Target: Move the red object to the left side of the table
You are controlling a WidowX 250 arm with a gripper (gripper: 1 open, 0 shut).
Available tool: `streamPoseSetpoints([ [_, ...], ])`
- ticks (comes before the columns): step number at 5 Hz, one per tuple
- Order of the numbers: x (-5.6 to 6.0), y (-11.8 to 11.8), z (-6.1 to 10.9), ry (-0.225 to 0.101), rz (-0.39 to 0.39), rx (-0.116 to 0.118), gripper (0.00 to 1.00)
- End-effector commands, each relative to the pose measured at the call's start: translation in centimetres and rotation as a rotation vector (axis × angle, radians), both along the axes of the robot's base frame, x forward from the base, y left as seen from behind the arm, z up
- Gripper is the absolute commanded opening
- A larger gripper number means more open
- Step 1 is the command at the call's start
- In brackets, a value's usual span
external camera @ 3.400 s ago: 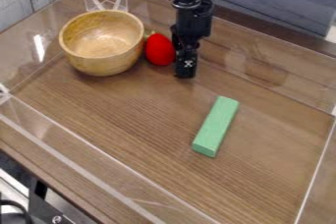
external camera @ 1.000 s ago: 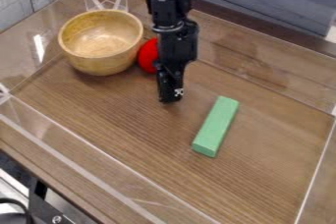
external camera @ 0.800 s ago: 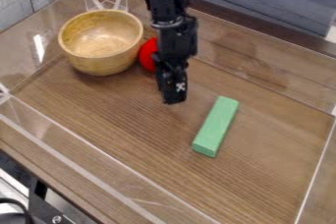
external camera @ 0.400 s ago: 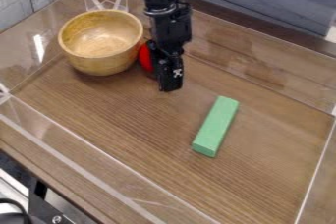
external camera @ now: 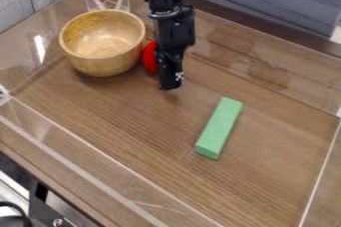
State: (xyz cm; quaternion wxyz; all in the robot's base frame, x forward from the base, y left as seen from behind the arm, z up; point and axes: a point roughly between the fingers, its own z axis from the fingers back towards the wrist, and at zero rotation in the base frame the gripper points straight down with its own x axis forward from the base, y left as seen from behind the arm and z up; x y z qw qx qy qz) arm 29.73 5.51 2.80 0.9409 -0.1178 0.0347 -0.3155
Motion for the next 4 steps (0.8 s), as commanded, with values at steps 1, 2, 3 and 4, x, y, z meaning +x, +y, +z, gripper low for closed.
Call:
streamPoseSetpoints([
  [1, 0.3, 0.9, 0.7, -0.030, 0.026, -0.004, 0.00],
  [2, -0.5, 1.4, 0.9, -0.013, 0.073, -0.018, 0.00],
  [3, -1.2, 1.8, 1.1, 0.010, 0.116, -0.036, 0.00],
  [4, -1.8, 0.8, 0.7, 0.027, 0.186, -0.052, 0.00],
])
